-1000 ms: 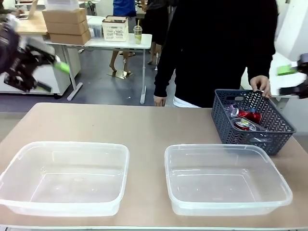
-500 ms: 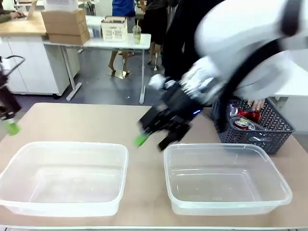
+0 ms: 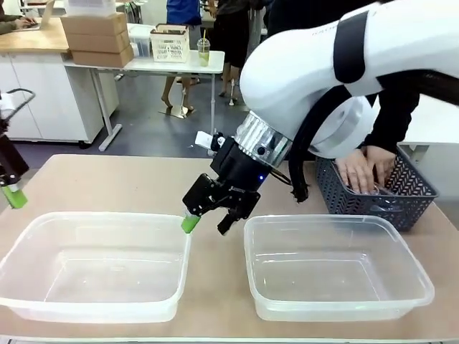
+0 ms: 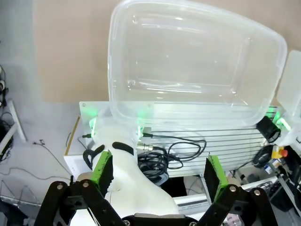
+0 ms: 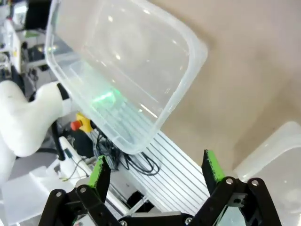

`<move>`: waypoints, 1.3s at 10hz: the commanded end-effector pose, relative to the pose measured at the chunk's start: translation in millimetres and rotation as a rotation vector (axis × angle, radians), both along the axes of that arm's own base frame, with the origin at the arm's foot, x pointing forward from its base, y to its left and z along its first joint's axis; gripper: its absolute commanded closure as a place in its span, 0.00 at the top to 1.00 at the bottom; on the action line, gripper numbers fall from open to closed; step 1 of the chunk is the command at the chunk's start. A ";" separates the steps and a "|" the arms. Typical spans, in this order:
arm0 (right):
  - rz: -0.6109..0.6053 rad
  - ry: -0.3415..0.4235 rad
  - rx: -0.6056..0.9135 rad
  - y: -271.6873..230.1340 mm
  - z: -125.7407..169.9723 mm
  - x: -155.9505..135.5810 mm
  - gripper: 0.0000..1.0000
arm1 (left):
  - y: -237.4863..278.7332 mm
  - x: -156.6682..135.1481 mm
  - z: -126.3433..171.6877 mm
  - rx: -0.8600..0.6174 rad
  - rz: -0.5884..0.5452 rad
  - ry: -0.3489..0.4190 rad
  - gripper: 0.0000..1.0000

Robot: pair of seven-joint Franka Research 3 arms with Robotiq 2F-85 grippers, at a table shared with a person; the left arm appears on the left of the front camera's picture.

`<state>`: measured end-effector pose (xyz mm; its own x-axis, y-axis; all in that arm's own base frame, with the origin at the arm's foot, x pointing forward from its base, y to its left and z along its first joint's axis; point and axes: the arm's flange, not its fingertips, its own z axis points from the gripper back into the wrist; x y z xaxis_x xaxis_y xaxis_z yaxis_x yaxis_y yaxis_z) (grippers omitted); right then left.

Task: Sort the waste into each basket.
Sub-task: Pick up the Organizing box on the left side of the table and lift it.

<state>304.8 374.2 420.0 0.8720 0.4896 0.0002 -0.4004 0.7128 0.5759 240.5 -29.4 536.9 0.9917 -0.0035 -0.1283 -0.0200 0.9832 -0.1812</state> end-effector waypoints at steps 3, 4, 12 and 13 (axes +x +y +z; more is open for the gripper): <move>-0.371 0.006 -0.122 43.9 6.8 -14.7 1.00 | 10.0 17.3 -42.7 0.070 -0.044 -0.086 1.00; -0.449 -0.001 -0.157 51.0 5.8 -18.2 1.00 | 21.9 10.3 -65.7 0.093 -0.047 -0.127 1.00; -0.470 -0.021 -0.374 58.8 -25.4 -30.4 1.00 | 51.6 53.4 -75.5 -0.014 -0.077 -0.080 1.00; -0.470 -0.021 -0.374 58.8 -25.4 -30.4 1.00 | 51.6 53.4 -75.5 -0.014 -0.077 -0.080 1.00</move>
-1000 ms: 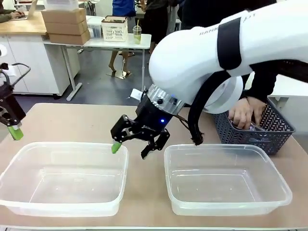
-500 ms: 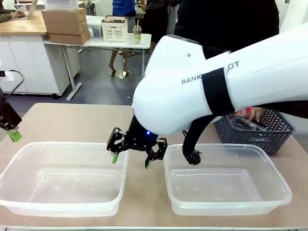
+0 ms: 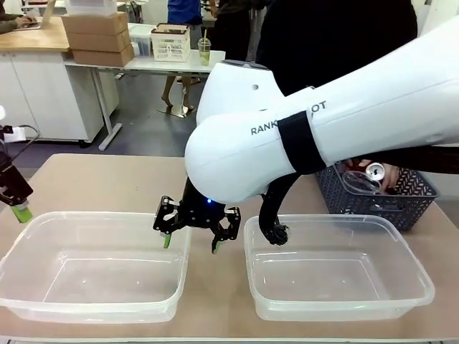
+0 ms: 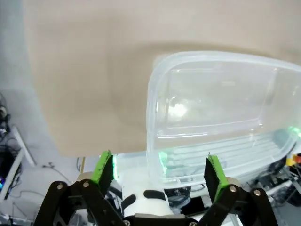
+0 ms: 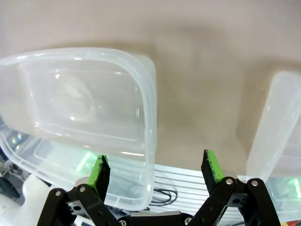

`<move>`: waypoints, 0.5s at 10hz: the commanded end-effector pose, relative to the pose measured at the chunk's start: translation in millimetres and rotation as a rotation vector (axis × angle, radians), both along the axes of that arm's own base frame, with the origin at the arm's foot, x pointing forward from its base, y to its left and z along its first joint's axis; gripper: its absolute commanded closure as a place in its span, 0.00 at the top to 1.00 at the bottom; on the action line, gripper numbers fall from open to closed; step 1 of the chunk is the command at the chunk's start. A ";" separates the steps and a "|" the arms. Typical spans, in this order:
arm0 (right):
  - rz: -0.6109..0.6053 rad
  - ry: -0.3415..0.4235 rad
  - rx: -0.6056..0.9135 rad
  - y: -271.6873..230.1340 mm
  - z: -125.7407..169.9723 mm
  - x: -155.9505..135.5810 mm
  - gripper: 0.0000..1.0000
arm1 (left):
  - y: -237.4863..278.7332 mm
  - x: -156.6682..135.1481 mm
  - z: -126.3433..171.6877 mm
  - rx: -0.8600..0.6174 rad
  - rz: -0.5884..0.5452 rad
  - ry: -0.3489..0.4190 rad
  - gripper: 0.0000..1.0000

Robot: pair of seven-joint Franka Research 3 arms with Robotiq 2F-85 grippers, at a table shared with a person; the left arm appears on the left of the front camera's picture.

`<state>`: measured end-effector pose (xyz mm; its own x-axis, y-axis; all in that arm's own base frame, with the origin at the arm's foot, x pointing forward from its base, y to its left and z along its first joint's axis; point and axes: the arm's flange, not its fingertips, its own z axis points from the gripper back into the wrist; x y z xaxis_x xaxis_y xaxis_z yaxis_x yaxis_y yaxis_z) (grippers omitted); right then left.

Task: Sort the waste into each basket.
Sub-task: Pick up the Organizing box on the left side of the table and lift it.

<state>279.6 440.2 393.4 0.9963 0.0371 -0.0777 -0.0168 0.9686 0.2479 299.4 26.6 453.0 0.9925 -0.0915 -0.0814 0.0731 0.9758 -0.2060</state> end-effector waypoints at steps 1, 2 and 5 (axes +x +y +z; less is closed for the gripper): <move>0.003 0.001 0.000 1.5 -0.6 -0.3 1.00 | 4.5 3.0 -11.5 -0.012 0.008 0.035 1.00; -0.007 0.034 -0.020 6.2 -7.8 1.2 1.00 | 1.6 14.6 -35.0 0.019 0.023 0.092 1.00; -0.061 0.007 -0.094 20.1 -17.8 7.4 1.00 | 8.1 19.8 -85.8 0.005 0.045 0.214 1.00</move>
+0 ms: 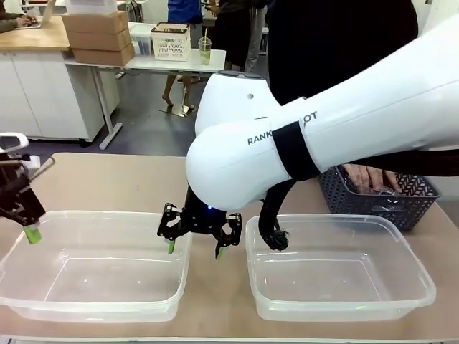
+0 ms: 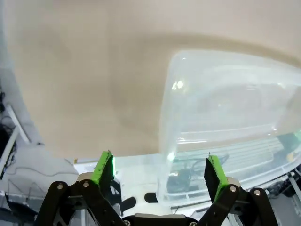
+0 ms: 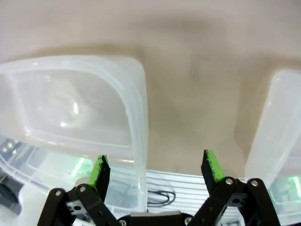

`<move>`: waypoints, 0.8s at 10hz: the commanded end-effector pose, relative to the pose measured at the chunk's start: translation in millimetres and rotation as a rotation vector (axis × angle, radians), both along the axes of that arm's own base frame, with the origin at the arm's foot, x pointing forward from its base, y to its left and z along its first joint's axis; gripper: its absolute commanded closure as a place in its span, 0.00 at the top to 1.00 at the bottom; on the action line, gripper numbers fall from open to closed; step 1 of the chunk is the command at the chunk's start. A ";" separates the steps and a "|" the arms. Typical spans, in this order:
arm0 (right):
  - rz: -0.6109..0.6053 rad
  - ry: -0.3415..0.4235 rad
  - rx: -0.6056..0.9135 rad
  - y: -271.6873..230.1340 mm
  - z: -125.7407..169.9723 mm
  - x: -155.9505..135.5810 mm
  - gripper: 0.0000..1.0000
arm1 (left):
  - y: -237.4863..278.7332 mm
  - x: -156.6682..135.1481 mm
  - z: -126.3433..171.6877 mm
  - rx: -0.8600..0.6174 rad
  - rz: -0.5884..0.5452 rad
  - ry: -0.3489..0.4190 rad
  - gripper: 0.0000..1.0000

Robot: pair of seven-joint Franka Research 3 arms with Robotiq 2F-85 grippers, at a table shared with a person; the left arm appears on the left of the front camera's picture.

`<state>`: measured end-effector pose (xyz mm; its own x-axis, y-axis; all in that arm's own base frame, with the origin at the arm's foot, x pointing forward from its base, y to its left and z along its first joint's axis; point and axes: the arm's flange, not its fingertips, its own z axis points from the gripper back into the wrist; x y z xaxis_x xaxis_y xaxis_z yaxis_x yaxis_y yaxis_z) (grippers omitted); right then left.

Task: Sort the waste into each basket.
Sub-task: Pick up the Organizing box on the left side of the table and lift it.

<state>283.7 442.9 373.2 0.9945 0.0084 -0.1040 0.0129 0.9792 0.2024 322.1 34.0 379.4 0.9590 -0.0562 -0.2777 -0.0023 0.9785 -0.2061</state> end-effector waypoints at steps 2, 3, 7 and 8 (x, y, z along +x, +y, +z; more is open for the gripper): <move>-0.049 -0.013 -0.099 18.5 -2.0 5.3 0.40 | -3.4 -6.8 -24.2 0.008 -0.007 0.022 0.80; -0.059 -0.006 -0.121 20.8 -6.2 7.9 0.40 | -4.7 -9.1 -20.9 -0.020 -0.013 -0.012 0.44; -0.038 -0.015 -0.136 30.5 -17.6 10.5 0.00 | -3.1 -10.5 -14.4 -0.013 0.002 -0.040 0.00; -0.040 -0.021 -0.136 29.1 -15.0 9.6 0.03 | -2.6 -10.5 -15.9 -0.008 0.008 -0.035 0.05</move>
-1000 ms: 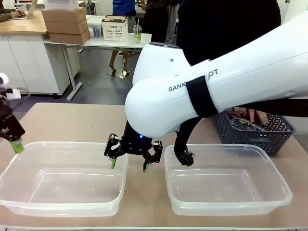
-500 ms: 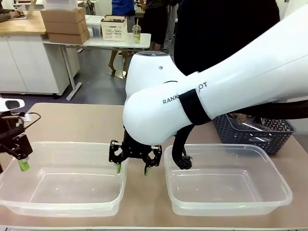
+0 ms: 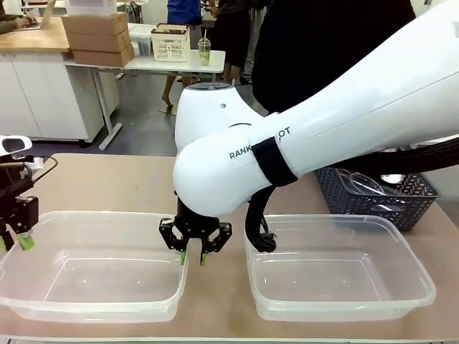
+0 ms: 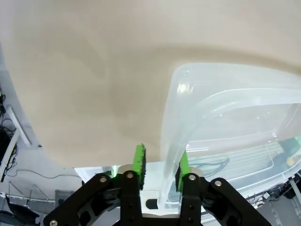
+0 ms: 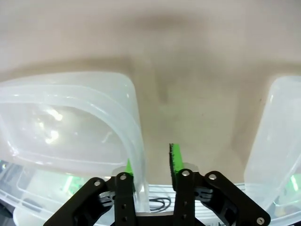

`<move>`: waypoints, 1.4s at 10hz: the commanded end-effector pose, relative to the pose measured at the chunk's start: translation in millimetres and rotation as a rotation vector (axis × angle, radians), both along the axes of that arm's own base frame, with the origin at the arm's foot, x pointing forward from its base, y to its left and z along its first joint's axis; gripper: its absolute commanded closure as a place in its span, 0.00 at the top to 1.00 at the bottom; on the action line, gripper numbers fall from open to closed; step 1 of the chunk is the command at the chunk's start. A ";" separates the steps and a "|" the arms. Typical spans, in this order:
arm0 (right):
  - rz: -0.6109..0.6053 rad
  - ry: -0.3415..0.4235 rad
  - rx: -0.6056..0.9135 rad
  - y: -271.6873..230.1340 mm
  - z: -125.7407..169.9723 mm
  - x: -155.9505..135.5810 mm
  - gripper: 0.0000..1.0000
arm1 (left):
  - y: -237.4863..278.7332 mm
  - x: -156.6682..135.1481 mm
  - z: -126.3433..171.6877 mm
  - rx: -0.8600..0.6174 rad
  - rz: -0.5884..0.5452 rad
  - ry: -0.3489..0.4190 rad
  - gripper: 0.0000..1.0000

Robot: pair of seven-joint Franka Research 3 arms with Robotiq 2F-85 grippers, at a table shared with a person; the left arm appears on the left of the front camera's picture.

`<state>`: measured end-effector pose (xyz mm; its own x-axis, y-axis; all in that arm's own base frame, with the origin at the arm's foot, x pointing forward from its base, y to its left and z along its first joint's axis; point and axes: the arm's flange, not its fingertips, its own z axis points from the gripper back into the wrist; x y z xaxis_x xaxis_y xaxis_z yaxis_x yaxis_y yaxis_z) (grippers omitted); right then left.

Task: Sort the waste into each basket.
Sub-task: Pick up the Organizing box on the left side of the table and lift it.

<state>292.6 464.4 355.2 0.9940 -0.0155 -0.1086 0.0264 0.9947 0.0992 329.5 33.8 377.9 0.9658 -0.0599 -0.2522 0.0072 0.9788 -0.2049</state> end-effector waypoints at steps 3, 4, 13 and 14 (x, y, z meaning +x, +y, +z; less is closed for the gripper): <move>-0.025 -0.028 -0.029 6.1 5.3 2.3 0.00 | -5.4 -17.0 -14.1 0.006 0.015 -0.013 0.00; -0.025 -0.027 -0.033 5.4 5.5 2.7 0.00 | -5.9 -16.4 -8.3 0.006 0.016 -0.023 0.00; 0.009 0.091 -0.062 -107.9 148.3 0.6 0.00 | -80.6 10.3 179.7 -0.025 0.107 -0.386 0.00; 0.015 0.043 -0.054 -115.8 151.3 0.1 0.00 | -93.5 10.2 188.1 -0.045 0.051 -0.353 0.00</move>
<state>298.4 370.3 520.0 0.9887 -0.0500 -0.1410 0.0661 0.9915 0.1123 323.1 -72.5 556.9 0.9941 -0.0184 0.1071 0.0452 0.9663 -0.2535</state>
